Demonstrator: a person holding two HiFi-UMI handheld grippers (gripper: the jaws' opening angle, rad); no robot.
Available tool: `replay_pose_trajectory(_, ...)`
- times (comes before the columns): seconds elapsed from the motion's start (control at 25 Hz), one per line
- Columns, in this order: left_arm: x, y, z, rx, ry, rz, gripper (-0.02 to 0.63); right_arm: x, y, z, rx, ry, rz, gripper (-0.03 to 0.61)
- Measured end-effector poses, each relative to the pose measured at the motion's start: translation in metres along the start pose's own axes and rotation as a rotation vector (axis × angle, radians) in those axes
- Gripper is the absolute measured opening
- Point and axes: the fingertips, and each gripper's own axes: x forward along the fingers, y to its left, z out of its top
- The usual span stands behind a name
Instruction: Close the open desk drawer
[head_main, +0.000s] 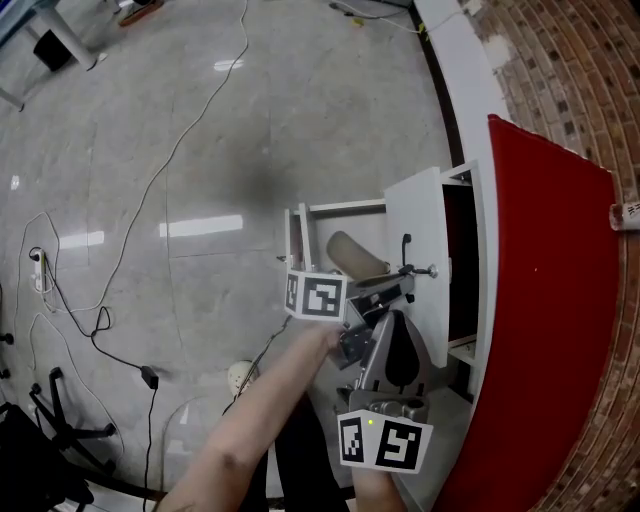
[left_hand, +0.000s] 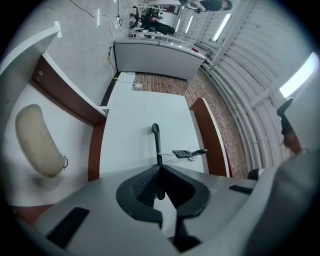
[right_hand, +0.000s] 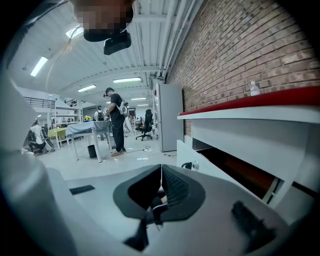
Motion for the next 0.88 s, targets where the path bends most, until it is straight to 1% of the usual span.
replay_pose_trajectory(0.24,0.018,0.004,-0.002,0.01,0.034,0.001,0.025,0.007,-0.022,-0.008,0.029,-0.012,-0.077,0.014)
replay_pose_trajectory(0.44,0.025,0.008,-0.005,-0.014,0.042,-0.02,0.025,0.003,-0.029,-0.009,0.022,-0.035,-0.134,0.014)
replay_pose_trajectory(0.6,0.036,0.009,-0.007,-0.005,0.056,-0.032,0.026,0.001,-0.041,-0.014,0.022,-0.041,-0.183,0.012)
replay_pose_trajectory(0.72,0.044,0.011,-0.008,-0.005,0.061,-0.017,0.026,-0.001,-0.051,-0.018,0.045,-0.044,-0.219,0.014)
replay_pose_trajectory(0.88,0.058,0.014,-0.01,0.012,0.104,0.005,0.026,0.002,-0.058,-0.021,0.066,-0.049,-0.246,0.014)
